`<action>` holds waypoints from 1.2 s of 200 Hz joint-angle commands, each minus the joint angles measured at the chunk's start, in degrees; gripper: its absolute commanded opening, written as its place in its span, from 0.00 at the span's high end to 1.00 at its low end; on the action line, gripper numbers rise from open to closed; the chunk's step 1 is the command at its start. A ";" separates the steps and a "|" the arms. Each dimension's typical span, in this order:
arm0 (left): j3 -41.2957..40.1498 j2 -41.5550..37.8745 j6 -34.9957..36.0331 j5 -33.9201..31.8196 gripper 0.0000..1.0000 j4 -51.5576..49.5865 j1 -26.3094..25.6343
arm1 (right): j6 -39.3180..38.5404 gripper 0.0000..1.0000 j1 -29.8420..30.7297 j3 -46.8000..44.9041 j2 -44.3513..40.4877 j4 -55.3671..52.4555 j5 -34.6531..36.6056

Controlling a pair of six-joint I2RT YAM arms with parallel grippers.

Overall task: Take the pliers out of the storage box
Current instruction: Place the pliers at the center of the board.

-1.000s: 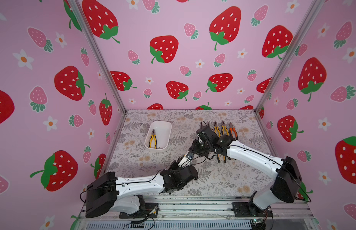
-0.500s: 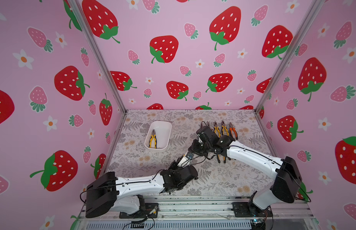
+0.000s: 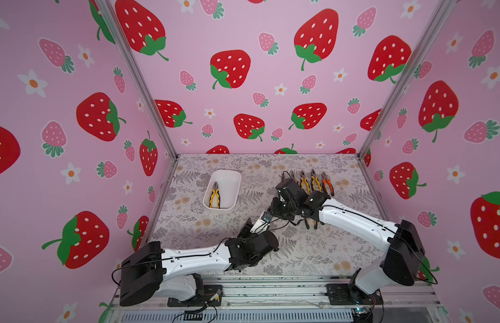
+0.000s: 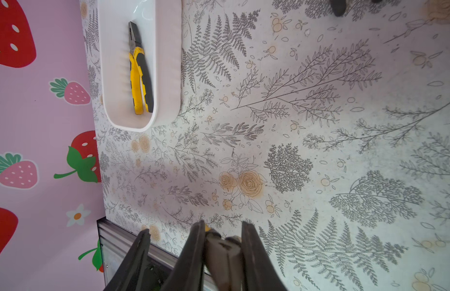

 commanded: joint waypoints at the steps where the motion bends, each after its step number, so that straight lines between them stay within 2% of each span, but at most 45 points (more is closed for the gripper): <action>1: 2.25 -1.07 -0.28 -1.83 0.46 1.18 -0.04 | -3.21 1.00 0.55 1.11 -3.11 -2.35 3.51; 60: 2.31 -1.01 -0.41 -1.96 0.46 1.02 -0.05 | -15.51 1.00 0.12 5.12 -6.42 -9.64 15.45; 90: 2.62 -0.48 -0.42 -1.90 0.46 0.77 -0.01 | -23.49 1.00 -0.98 6.69 -8.67 -11.66 17.47; 150: 4.53 1.85 -0.46 -1.98 0.45 -0.48 0.05 | -36.52 1.00 -7.12 11.56 -10.00 -17.42 9.52; 205: 4.66 2.22 -0.55 -1.89 0.45 -0.65 0.05 | -42.08 1.00 -20.39 14.92 -4.53 -24.18 -10.69; 240: 5.65 3.51 -0.35 -1.93 0.45 -1.18 0.05 | -45.18 1.00 -24.01 16.39 2.00 -26.88 -17.99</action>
